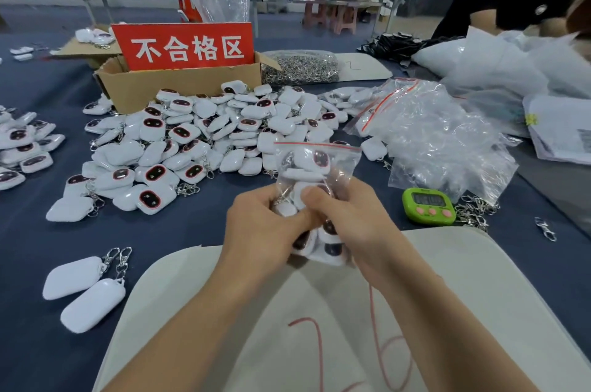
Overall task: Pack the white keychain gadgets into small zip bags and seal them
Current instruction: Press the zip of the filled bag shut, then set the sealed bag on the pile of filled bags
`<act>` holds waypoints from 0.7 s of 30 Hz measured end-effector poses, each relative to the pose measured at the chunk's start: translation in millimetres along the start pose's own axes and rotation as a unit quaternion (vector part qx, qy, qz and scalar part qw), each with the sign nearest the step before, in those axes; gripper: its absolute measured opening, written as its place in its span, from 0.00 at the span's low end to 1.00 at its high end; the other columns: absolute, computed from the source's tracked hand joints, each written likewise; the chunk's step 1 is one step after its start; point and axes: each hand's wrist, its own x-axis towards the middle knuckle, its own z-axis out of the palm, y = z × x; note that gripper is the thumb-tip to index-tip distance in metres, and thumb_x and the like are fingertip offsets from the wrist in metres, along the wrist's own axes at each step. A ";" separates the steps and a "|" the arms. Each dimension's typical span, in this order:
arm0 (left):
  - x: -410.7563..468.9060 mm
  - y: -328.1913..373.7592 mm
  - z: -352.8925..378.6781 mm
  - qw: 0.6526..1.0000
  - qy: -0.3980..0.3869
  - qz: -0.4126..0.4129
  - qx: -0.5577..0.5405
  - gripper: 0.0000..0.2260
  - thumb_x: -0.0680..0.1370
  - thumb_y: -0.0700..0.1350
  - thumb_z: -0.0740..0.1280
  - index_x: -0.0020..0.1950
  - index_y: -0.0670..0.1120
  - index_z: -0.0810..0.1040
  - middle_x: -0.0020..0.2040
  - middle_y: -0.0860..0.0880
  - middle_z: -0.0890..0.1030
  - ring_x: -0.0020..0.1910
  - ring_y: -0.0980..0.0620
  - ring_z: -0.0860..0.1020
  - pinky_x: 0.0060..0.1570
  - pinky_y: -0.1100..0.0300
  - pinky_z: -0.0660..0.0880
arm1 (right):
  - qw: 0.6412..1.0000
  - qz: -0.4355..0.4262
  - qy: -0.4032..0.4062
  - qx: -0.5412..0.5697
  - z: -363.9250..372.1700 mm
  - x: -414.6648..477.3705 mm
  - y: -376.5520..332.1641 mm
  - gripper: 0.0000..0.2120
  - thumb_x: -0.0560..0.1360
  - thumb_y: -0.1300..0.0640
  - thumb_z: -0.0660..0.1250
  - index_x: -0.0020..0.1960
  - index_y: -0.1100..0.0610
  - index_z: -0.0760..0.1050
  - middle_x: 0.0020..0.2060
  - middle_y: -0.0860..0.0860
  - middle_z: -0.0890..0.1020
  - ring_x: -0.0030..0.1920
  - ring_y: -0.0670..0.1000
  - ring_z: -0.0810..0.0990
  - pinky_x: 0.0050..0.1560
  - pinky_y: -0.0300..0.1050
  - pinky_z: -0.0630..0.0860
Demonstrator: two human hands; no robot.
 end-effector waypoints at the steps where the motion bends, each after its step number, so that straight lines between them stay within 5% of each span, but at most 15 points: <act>1: -1.2 0.4 1.2 1.000 0.003 0.012 0.008 0.11 0.67 0.55 0.78 0.43 0.51 0.85 0.35 0.50 0.86 0.32 0.52 0.83 0.30 0.56 0.79 | 1.000 -0.002 0.018 -0.009 -0.7 0.0 -2.3 0.09 0.78 0.63 0.69 0.55 0.56 0.84 0.48 0.58 0.88 0.53 0.61 0.87 0.58 0.64 0.82; 5: -4.2 12.5 12.3 0.996 -0.041 -0.001 -0.073 0.11 0.71 0.57 0.72 0.47 0.53 0.86 0.41 0.56 0.86 0.37 0.56 0.81 0.41 0.60 0.79 | 0.996 0.000 0.080 0.029 -19.6 -7.1 -18.2 0.09 0.77 0.68 0.69 0.55 0.61 0.85 0.47 0.60 0.88 0.51 0.65 0.87 0.50 0.59 0.86; 9: 17.0 26.5 26.3 0.995 -0.058 -0.042 -0.072 0.06 0.74 0.54 0.70 0.48 0.62 0.86 0.46 0.58 0.87 0.47 0.56 0.86 0.53 0.56 0.82 | 0.984 0.003 0.176 0.008 -77.0 -21.7 -45.3 0.06 0.76 0.65 0.73 0.52 0.60 0.84 0.49 0.65 0.86 0.48 0.69 0.86 0.39 0.75 0.82; 13: 53.0 53.5 63.9 0.993 -0.089 -0.068 -0.027 0.24 0.69 0.58 0.71 0.65 0.58 0.79 0.55 0.64 0.82 0.59 0.58 0.80 0.64 0.53 0.76 | 0.960 -0.001 0.278 -0.014 -148.4 -33.8 -74.1 0.04 0.75 0.65 0.73 0.46 0.56 0.84 0.34 0.54 0.84 0.31 0.55 0.83 0.27 0.53 0.80; 16: 85.0 70.7 100.3 0.995 -0.075 -0.056 -0.042 0.13 0.76 0.52 0.73 0.58 0.56 0.77 0.51 0.60 0.76 0.53 0.54 0.78 0.53 0.56 0.78 | 0.945 0.027 0.326 -0.010 -187.0 -29.4 -75.7 0.07 0.74 0.64 0.74 0.41 0.55 0.81 0.37 0.58 0.77 0.36 0.55 0.75 0.27 0.55 0.82; 19: 120.7 74.4 129.9 0.994 -0.007 -0.092 -0.055 0.27 0.76 0.50 0.73 0.72 0.46 0.73 0.60 0.50 0.79 0.54 0.48 0.79 0.49 0.56 0.76 | 0.949 0.090 0.299 -0.038 -201.2 -18.1 -53.9 0.07 0.75 0.66 0.72 0.42 0.55 0.79 0.34 0.57 0.77 0.29 0.51 0.74 0.32 0.53 0.81; 21: 138.6 68.7 144.6 0.992 0.046 -0.104 -0.062 0.24 0.74 0.49 0.74 0.68 0.42 0.77 0.61 0.45 0.81 0.54 0.46 0.79 0.46 0.58 0.75 | 0.946 0.097 0.298 -0.085 -205.8 -12.3 -34.1 0.06 0.74 0.69 0.73 0.46 0.59 0.80 0.37 0.57 0.82 0.31 0.51 0.78 0.37 0.48 0.78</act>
